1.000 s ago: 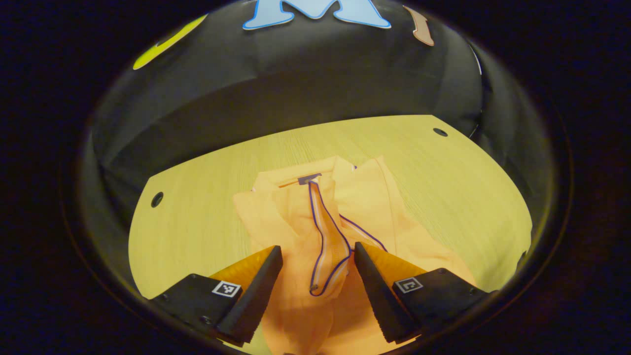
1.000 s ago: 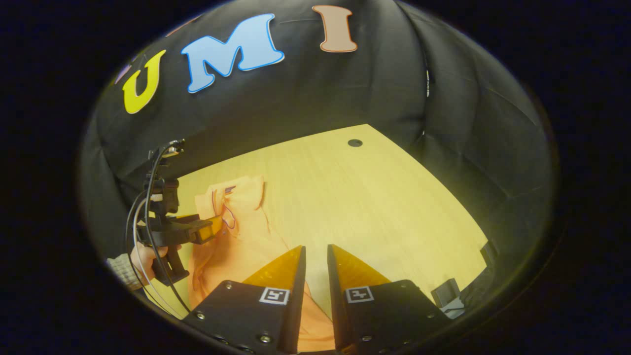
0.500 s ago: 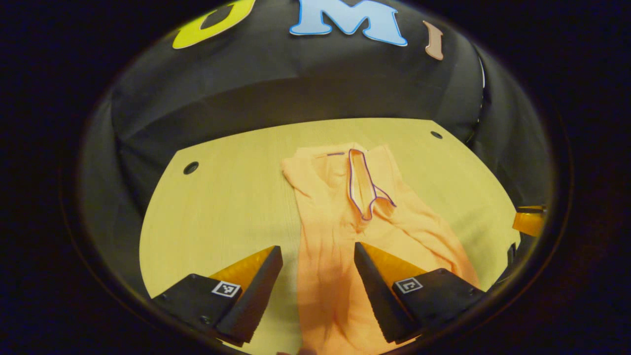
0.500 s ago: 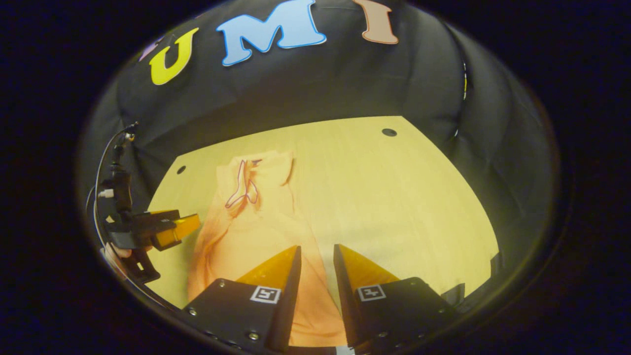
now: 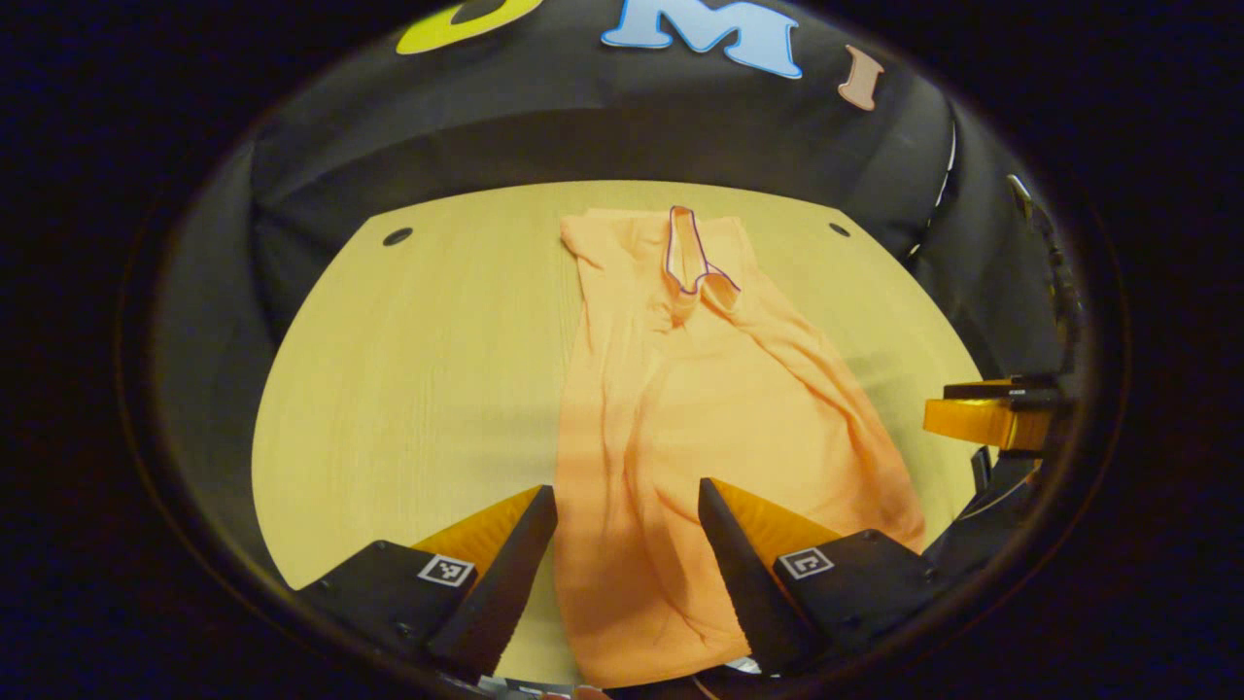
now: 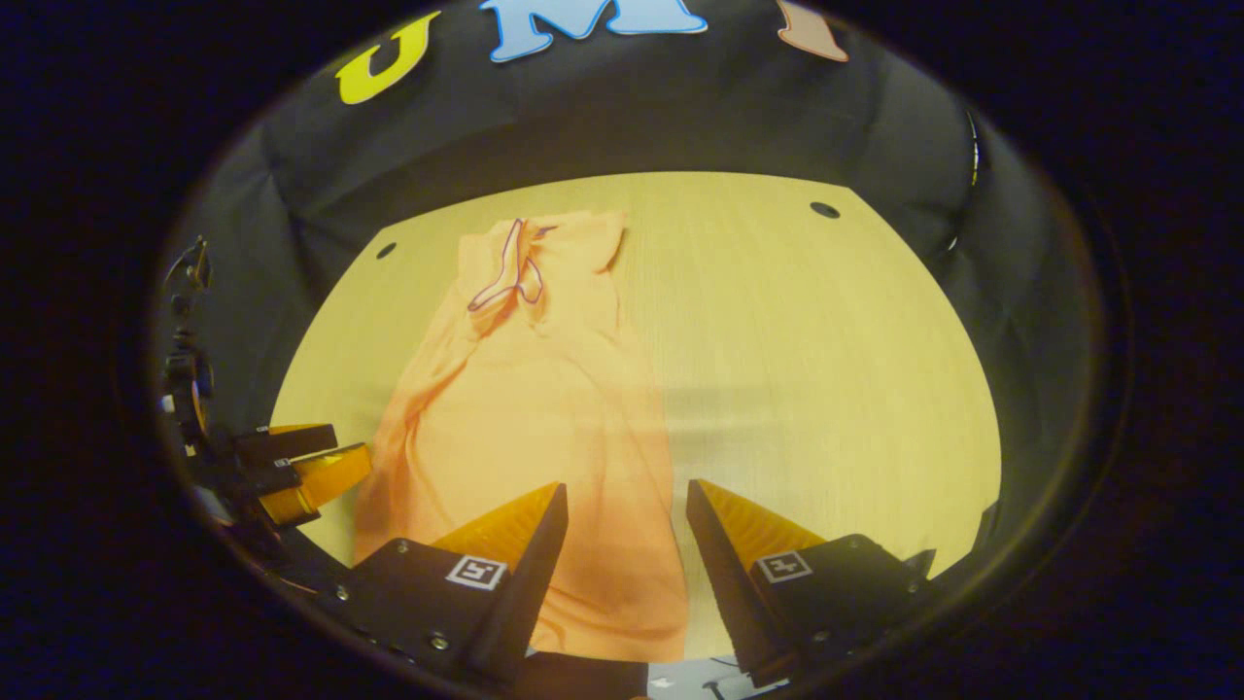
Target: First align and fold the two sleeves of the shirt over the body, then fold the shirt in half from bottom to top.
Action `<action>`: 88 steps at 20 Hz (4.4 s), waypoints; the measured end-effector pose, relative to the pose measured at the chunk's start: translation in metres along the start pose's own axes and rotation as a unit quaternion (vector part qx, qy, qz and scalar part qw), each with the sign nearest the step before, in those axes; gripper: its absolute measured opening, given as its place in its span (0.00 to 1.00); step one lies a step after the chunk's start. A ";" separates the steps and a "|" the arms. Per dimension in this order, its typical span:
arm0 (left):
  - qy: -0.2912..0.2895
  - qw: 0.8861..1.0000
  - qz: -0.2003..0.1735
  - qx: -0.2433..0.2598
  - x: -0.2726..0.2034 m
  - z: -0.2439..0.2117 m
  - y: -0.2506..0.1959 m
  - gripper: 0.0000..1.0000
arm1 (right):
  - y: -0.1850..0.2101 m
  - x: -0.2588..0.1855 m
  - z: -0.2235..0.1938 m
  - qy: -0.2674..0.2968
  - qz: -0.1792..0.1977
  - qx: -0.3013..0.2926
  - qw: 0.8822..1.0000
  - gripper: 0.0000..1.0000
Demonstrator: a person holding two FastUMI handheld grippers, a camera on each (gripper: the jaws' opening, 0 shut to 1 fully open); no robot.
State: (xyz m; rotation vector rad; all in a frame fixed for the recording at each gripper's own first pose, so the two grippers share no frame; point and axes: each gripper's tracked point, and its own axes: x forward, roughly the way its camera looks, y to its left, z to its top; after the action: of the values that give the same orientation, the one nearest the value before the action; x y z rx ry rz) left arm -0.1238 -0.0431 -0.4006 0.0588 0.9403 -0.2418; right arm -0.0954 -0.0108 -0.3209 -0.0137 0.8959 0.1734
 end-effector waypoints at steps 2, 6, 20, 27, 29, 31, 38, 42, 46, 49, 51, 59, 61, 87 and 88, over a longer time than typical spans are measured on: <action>0.015 1.000 0.003 -0.003 -0.002 -0.020 -0.002 1.00 | 0.001 0.005 -0.018 0.029 0.001 -0.008 1.000 0.78; 0.066 0.998 0.015 0.003 -0.005 -0.066 -0.003 0.95 | 0.006 0.014 -0.053 0.082 0.004 -0.030 0.996 0.78; 0.112 0.993 0.041 0.023 0.010 -0.099 0.002 0.97 | 0.008 0.037 -0.095 0.134 -0.022 -0.092 0.986 0.83; 0.109 0.994 0.025 -0.003 0.016 -0.090 -0.009 0.31 | 0.014 0.041 -0.091 0.130 -0.018 -0.066 0.989 0.12; 0.111 0.993 0.027 -0.003 0.016 -0.089 -0.009 0.17 | 0.014 0.036 -0.089 0.127 -0.016 -0.052 0.990 0.01; 0.109 0.994 0.026 -0.002 0.017 -0.088 -0.009 0.09 | 0.015 0.040 -0.089 0.128 -0.013 -0.050 0.990 0.01; 0.100 0.994 0.033 -0.004 0.016 -0.065 -0.005 0.09 | 0.021 0.036 -0.062 0.105 -0.004 -0.041 0.994 0.01; 0.067 0.997 0.034 -0.019 0.021 -0.016 0.001 0.09 | 0.022 0.034 -0.017 0.072 0.001 -0.030 0.997 0.01; 0.023 0.999 0.027 -0.032 0.033 0.060 0.013 0.09 | 0.023 0.044 0.042 0.036 0.008 -0.027 0.999 0.01; -0.003 0.999 0.023 -0.032 0.050 0.113 0.027 0.06 | 0.023 0.054 0.095 0.005 0.013 -0.035 0.999 0.00; -0.016 0.999 0.025 -0.027 0.059 0.144 0.033 0.06 | 0.025 0.064 0.129 -0.013 0.016 -0.039 0.999 0.00; -0.074 0.997 0.034 -0.002 0.098 0.261 0.058 0.06 | 0.019 0.076 0.257 -0.083 0.009 -0.062 0.995 0.00; -0.086 0.996 0.034 0.000 0.118 0.291 0.064 0.06 | 0.015 0.087 0.288 -0.097 0.007 -0.058 0.994 0.00; -0.103 0.994 0.042 0.018 0.274 0.354 0.104 0.49 | -0.006 0.238 0.353 -0.104 -0.019 -0.024 0.994 0.14; -0.107 0.993 0.042 0.018 0.271 0.354 0.105 0.69 | -0.002 0.229 0.357 -0.114 -0.014 -0.019 0.993 0.17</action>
State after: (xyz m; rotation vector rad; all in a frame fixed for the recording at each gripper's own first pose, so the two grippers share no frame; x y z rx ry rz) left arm 0.3336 -0.0445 -0.4154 0.1036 0.7190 -0.1829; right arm 0.3220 0.0503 -0.2755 -0.0407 0.6646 0.1620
